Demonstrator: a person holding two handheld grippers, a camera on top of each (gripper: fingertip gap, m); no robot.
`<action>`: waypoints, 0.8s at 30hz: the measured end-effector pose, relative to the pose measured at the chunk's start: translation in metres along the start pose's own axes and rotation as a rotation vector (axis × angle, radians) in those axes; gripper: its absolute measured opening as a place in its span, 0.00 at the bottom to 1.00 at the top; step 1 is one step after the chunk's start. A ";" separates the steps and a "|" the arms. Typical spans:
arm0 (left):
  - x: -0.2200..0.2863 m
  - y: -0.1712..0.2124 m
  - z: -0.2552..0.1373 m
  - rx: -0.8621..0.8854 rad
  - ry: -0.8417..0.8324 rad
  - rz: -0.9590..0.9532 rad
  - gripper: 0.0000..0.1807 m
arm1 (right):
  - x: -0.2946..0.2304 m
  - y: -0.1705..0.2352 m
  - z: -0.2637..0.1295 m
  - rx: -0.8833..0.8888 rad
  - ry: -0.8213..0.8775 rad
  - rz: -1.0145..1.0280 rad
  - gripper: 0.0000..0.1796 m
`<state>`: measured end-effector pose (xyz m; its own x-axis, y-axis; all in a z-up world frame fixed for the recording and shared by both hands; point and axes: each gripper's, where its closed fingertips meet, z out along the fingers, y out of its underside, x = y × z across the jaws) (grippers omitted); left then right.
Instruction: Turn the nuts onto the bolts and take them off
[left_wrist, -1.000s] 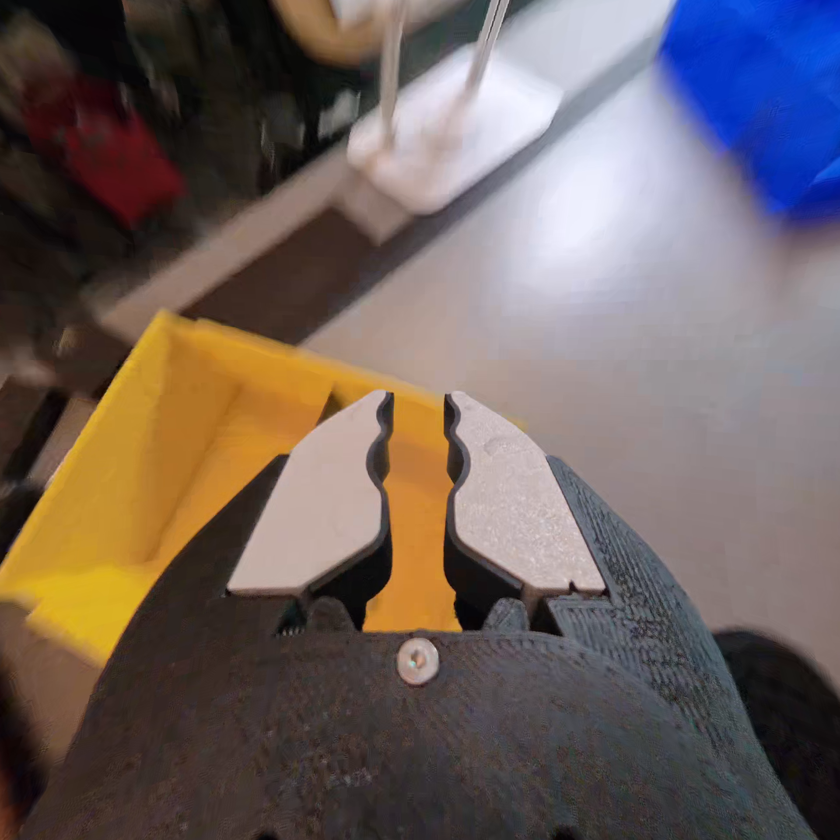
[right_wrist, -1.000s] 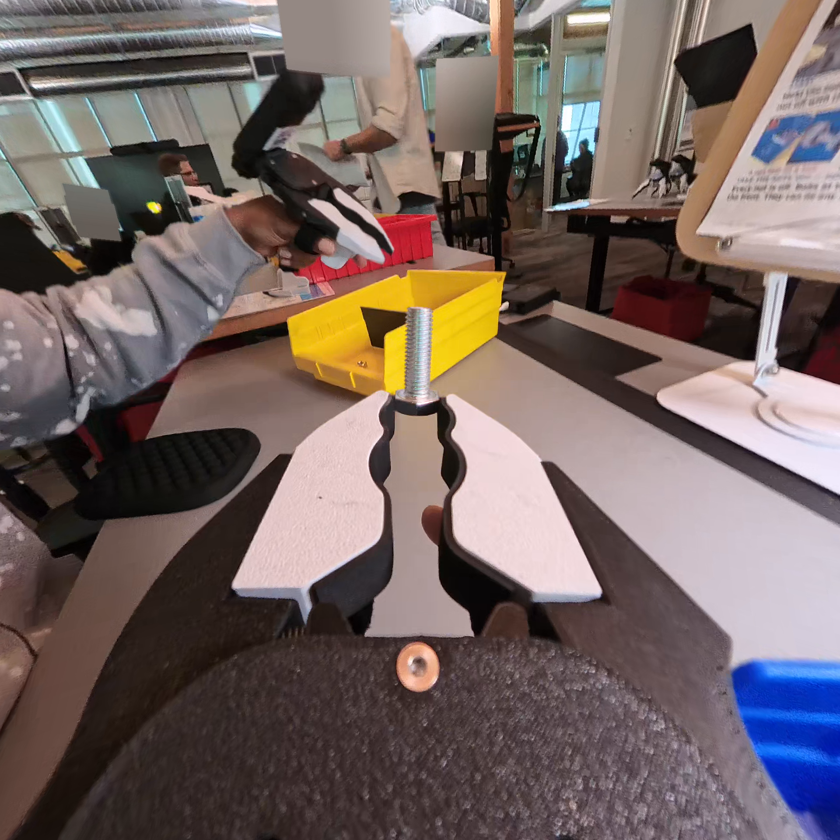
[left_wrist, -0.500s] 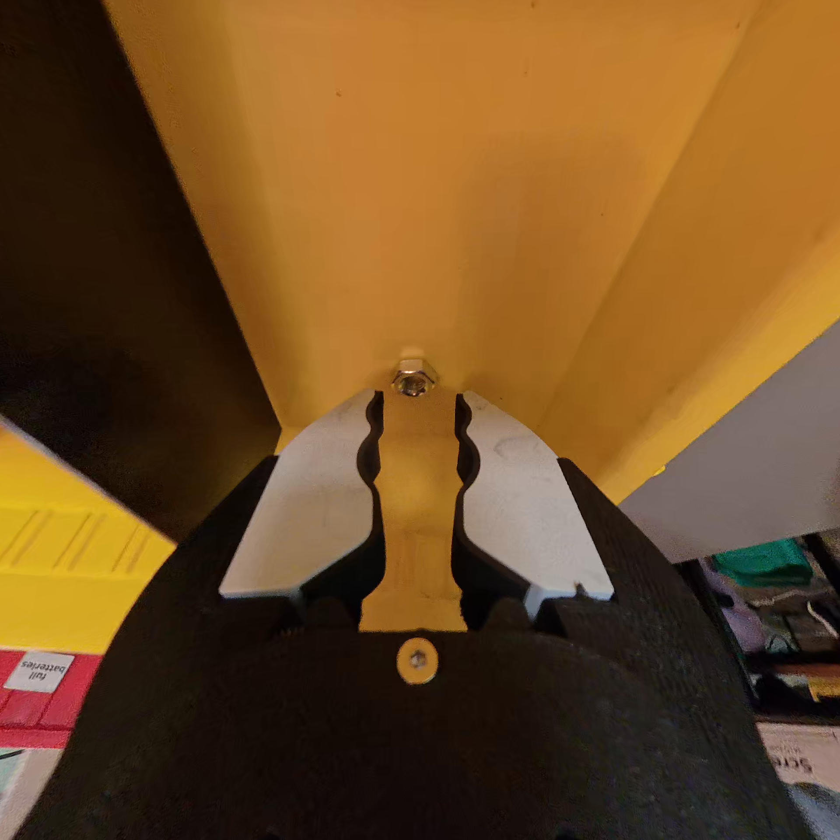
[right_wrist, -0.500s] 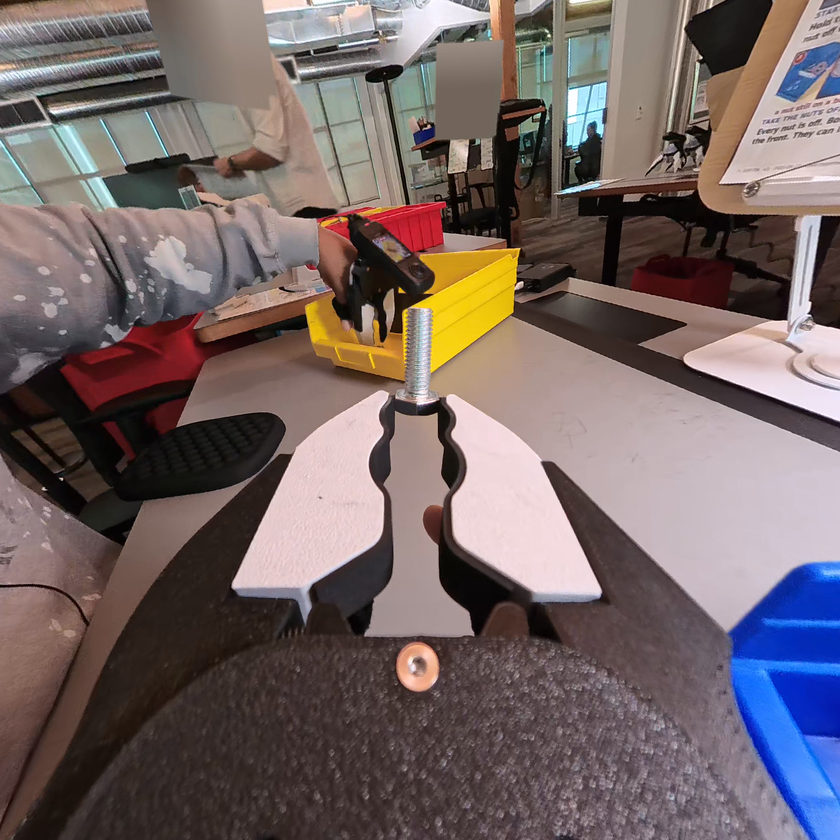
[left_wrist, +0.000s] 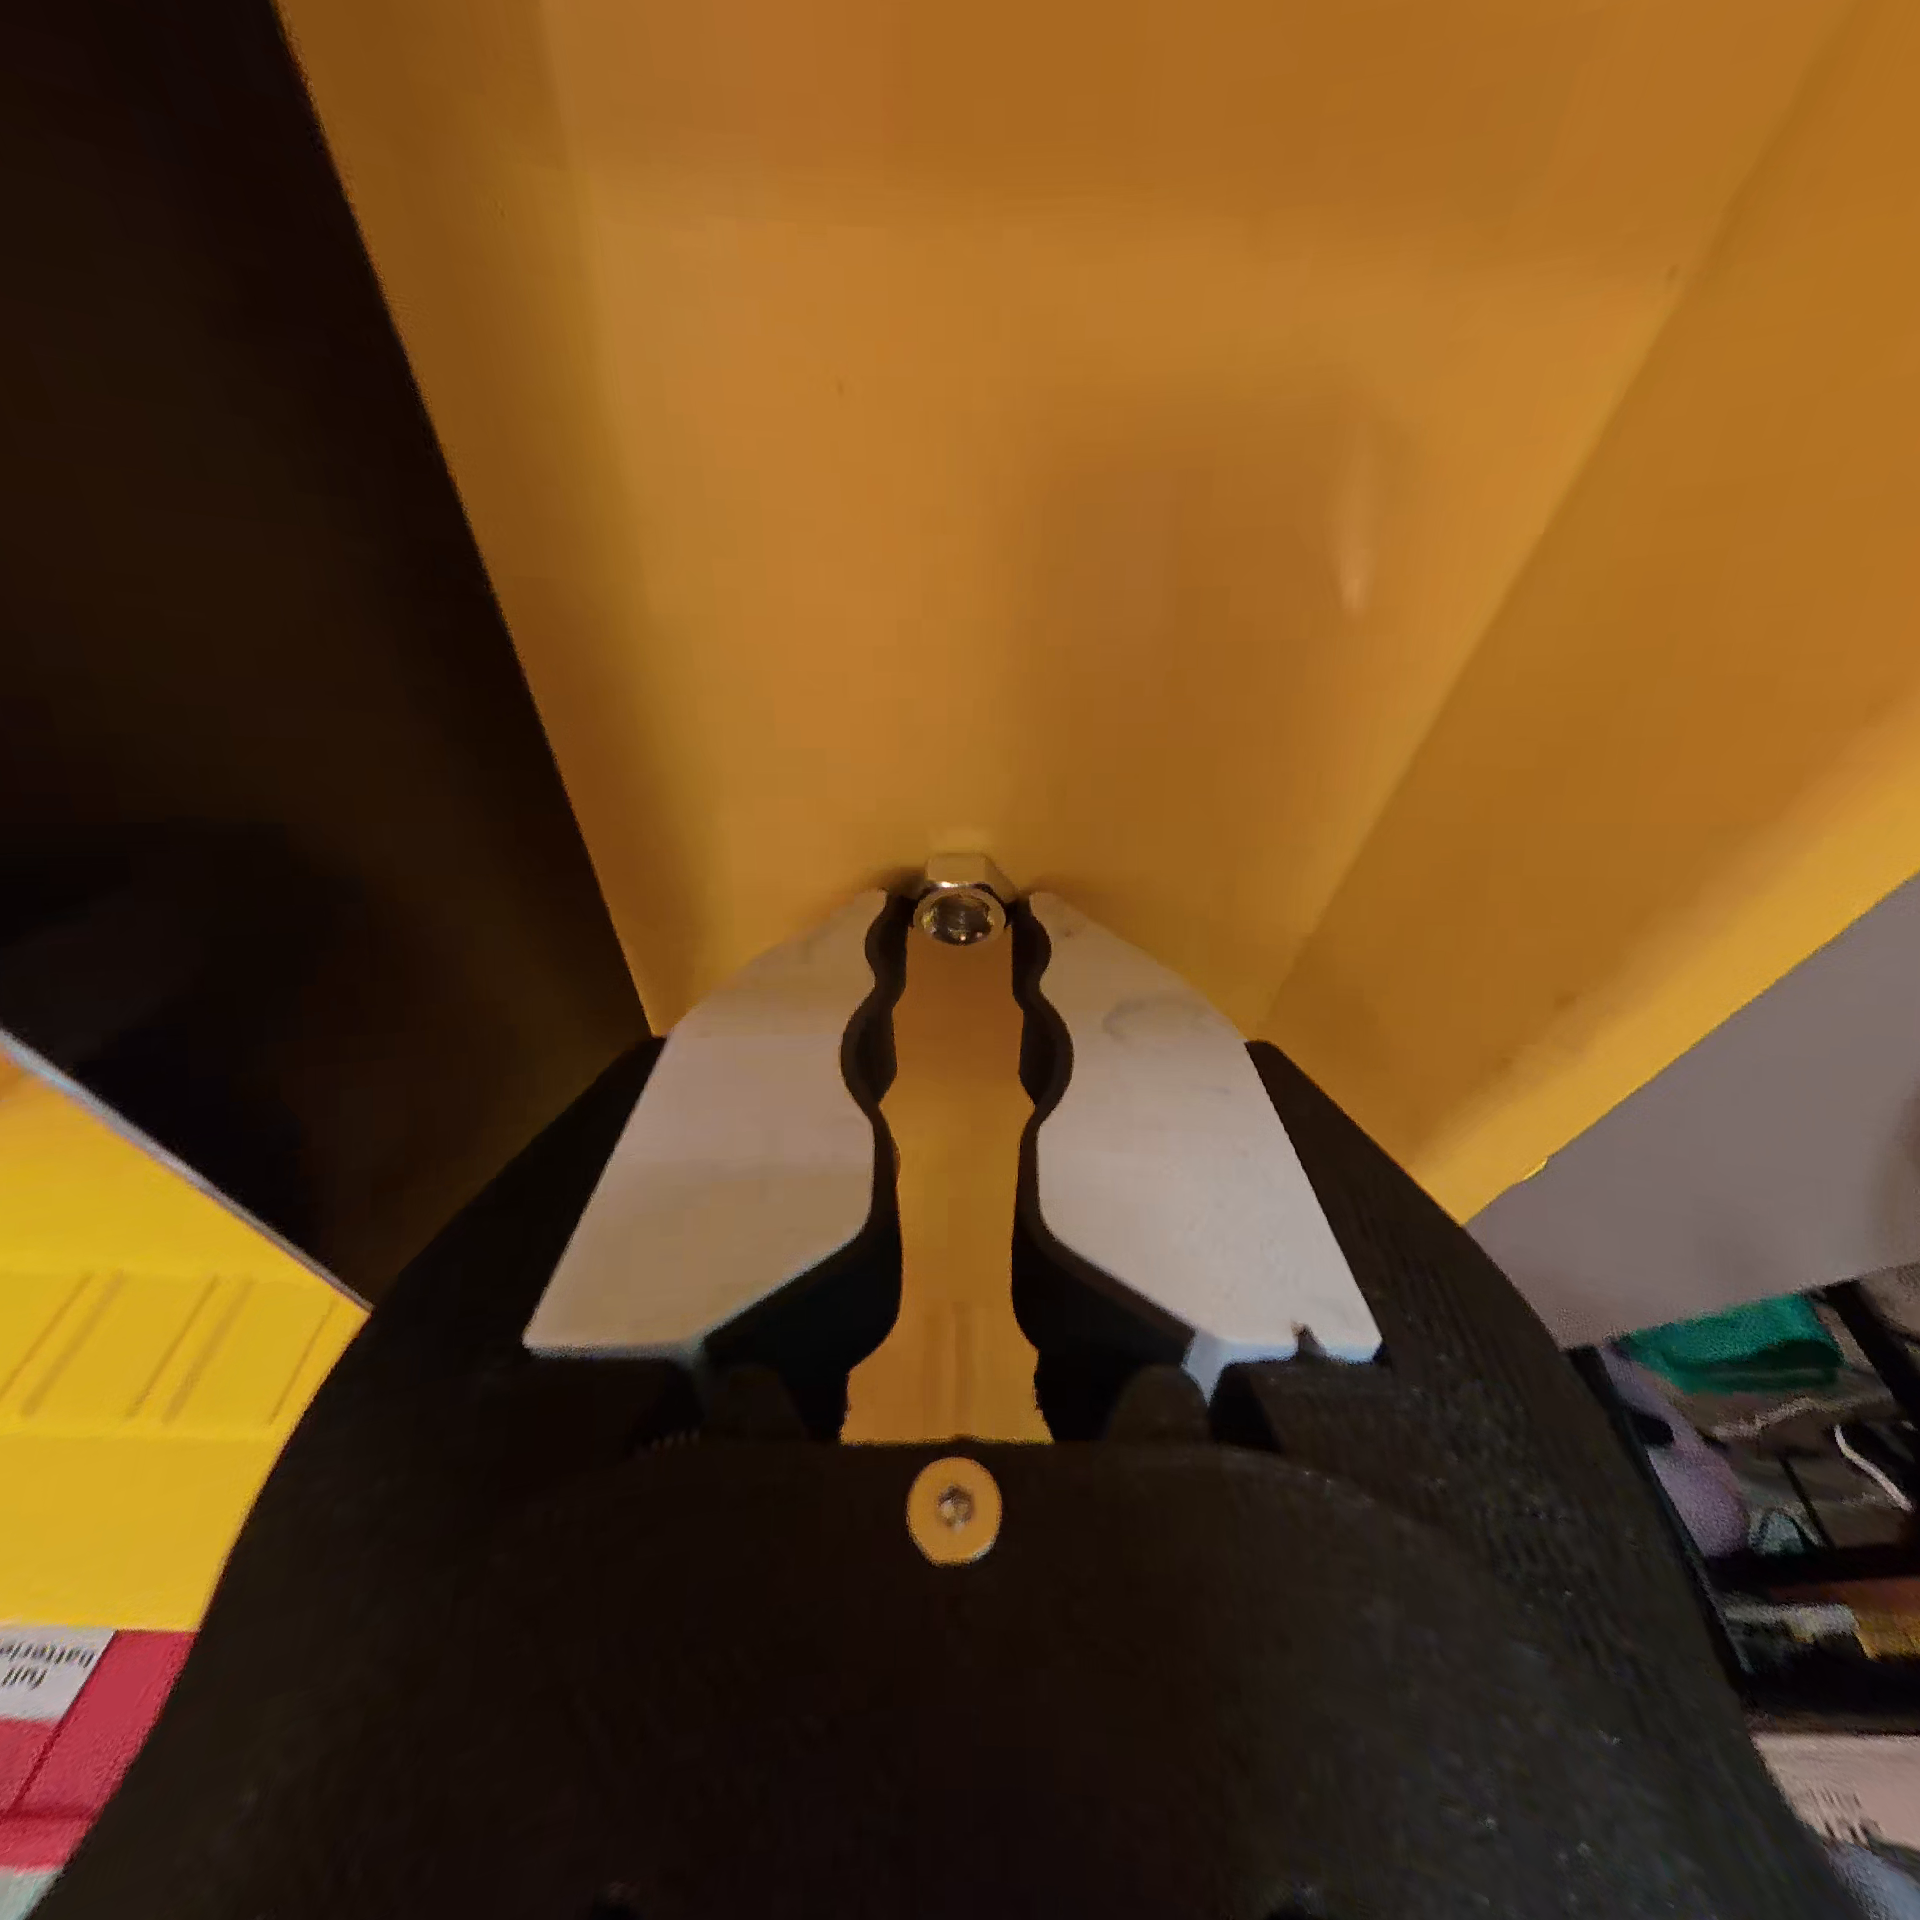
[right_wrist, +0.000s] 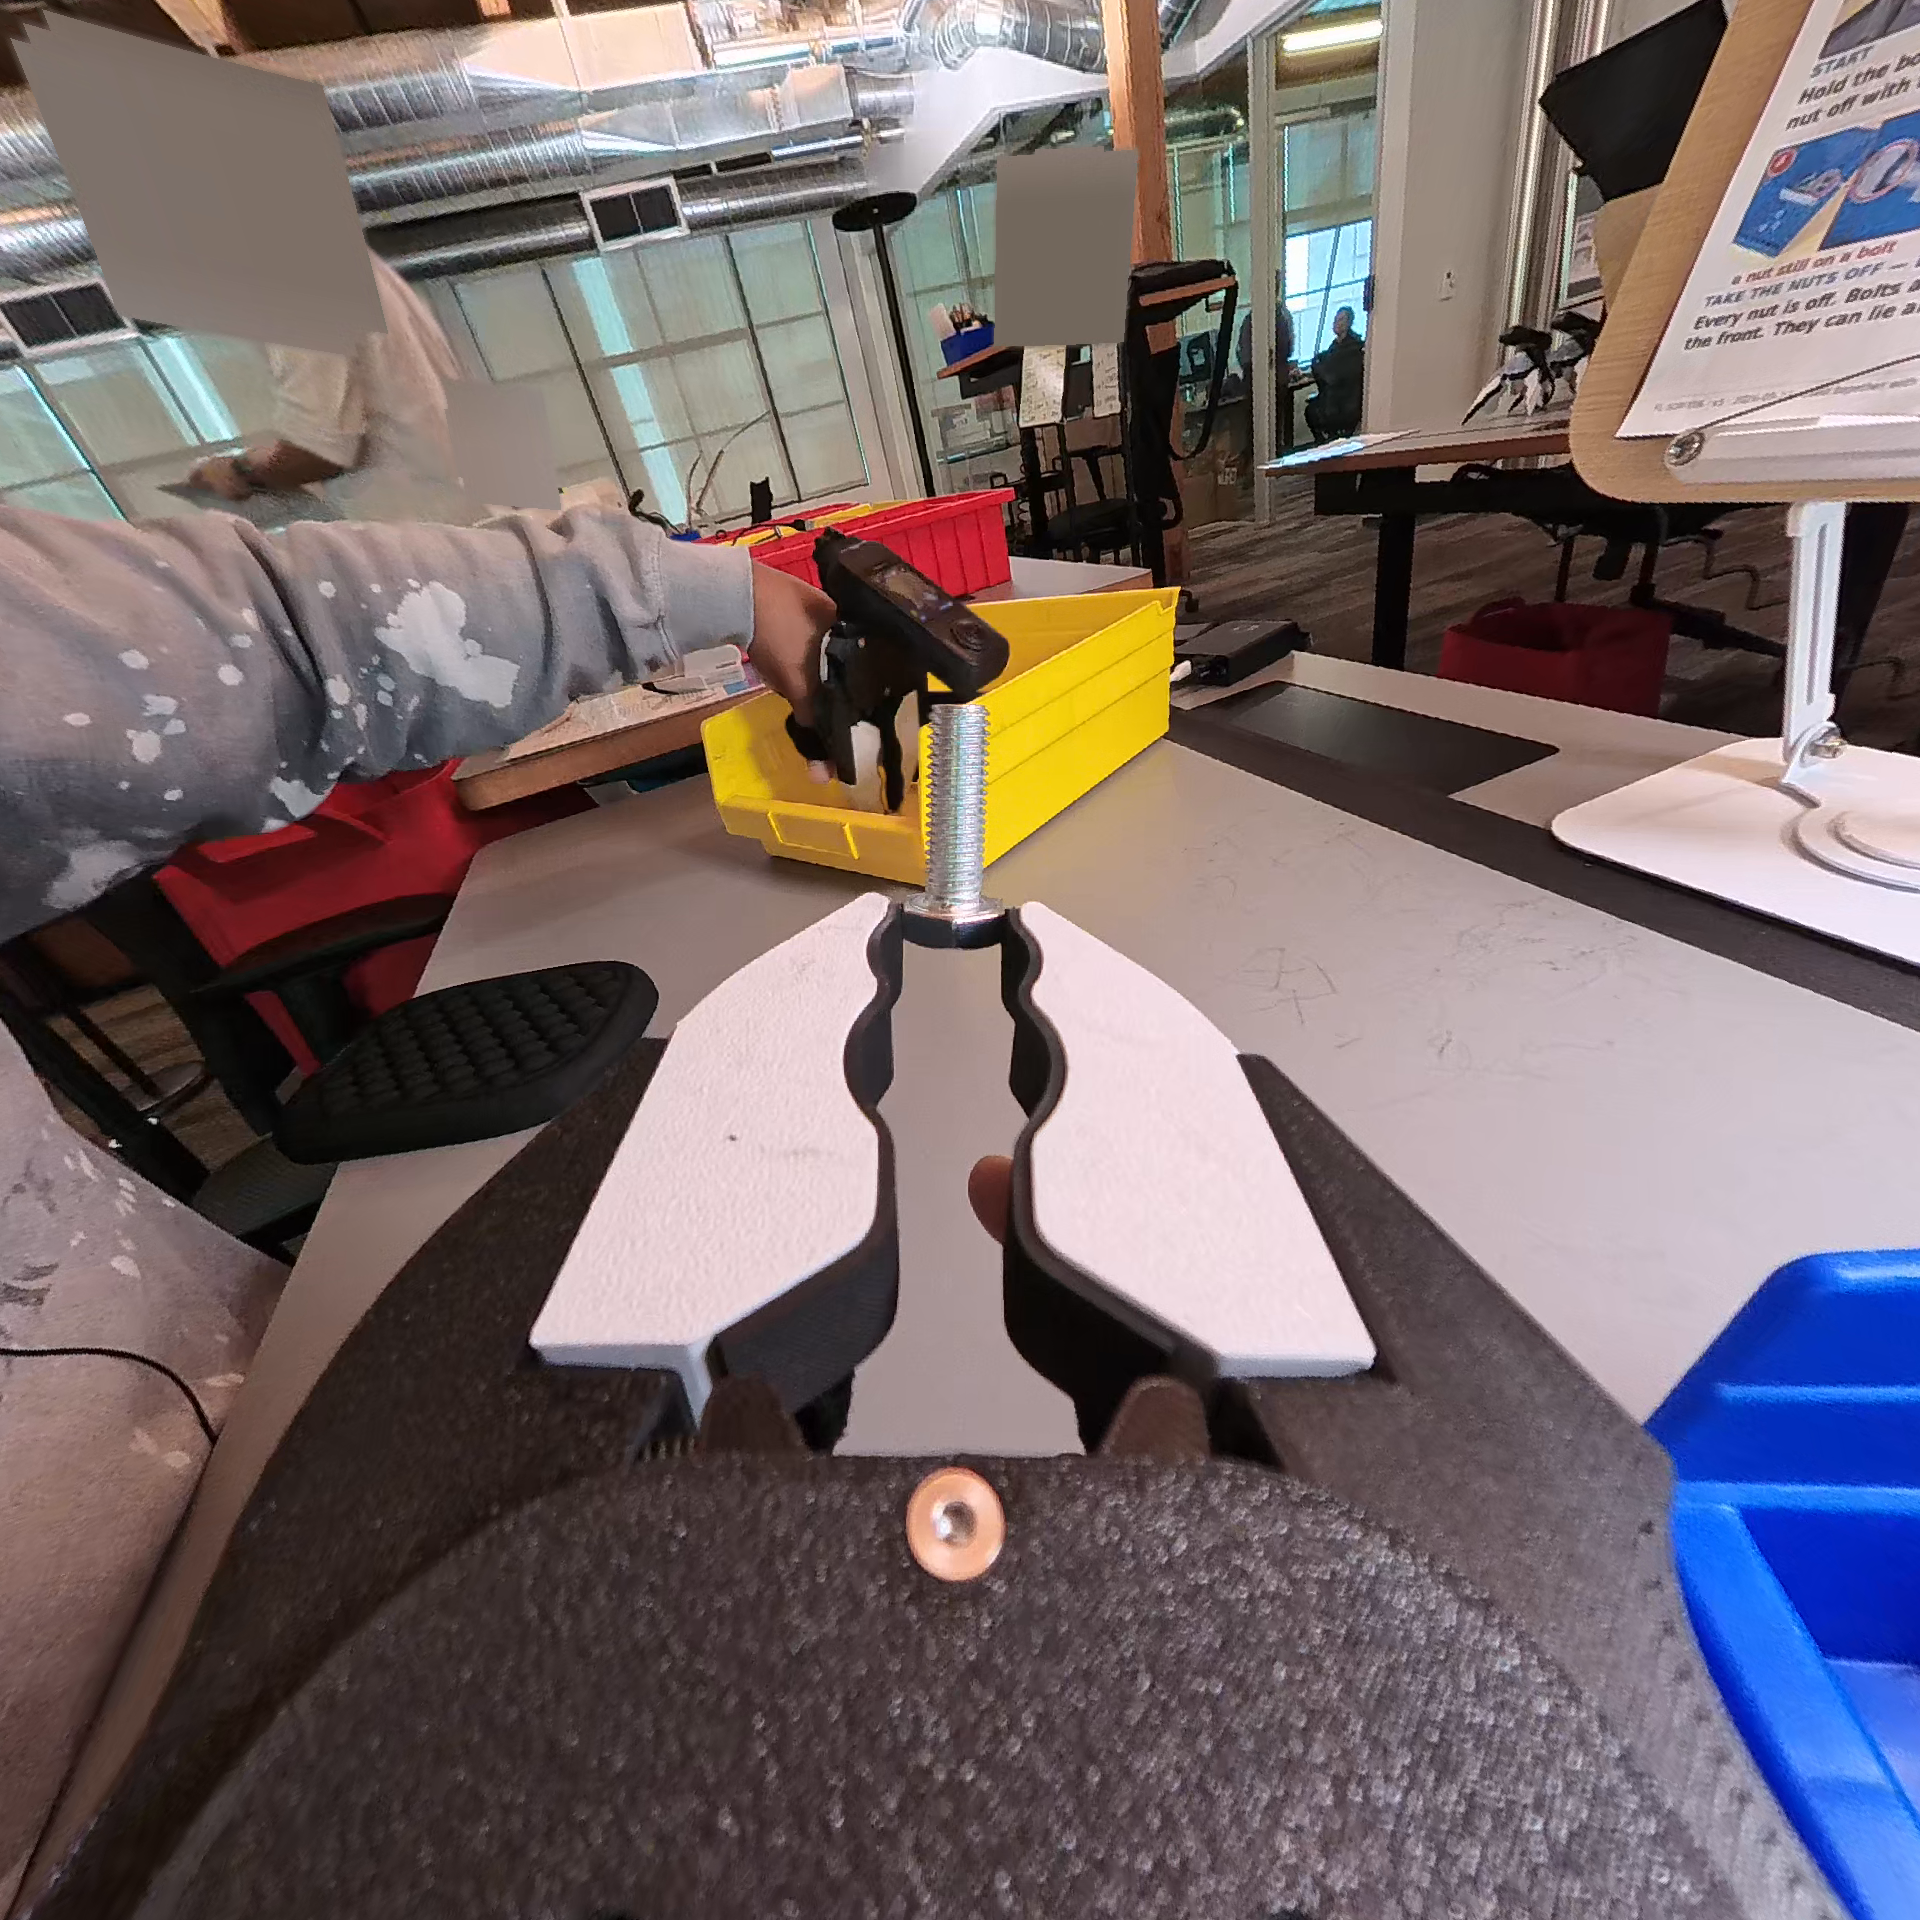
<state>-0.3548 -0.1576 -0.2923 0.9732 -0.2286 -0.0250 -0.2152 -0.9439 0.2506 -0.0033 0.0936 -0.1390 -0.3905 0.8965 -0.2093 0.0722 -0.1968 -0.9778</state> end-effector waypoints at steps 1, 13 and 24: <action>0.000 -0.007 -0.002 0.038 -0.001 -0.004 0.11 | 0.000 0.000 0.000 -0.001 -0.002 0.001 0.10; 0.002 -0.059 -0.021 0.444 0.034 -0.132 0.15 | -0.002 0.006 0.002 -0.011 -0.015 0.013 0.10; 0.000 -0.062 -0.023 0.547 -0.002 -0.070 0.16 | -0.003 0.007 0.003 0.001 -0.028 0.030 0.10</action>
<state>-0.3394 -0.0939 -0.2855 0.9867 -0.1605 -0.0253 -0.1608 -0.9429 -0.2917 -0.0042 0.0885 -0.1454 -0.4139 0.8787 -0.2376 0.0828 -0.2236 -0.9711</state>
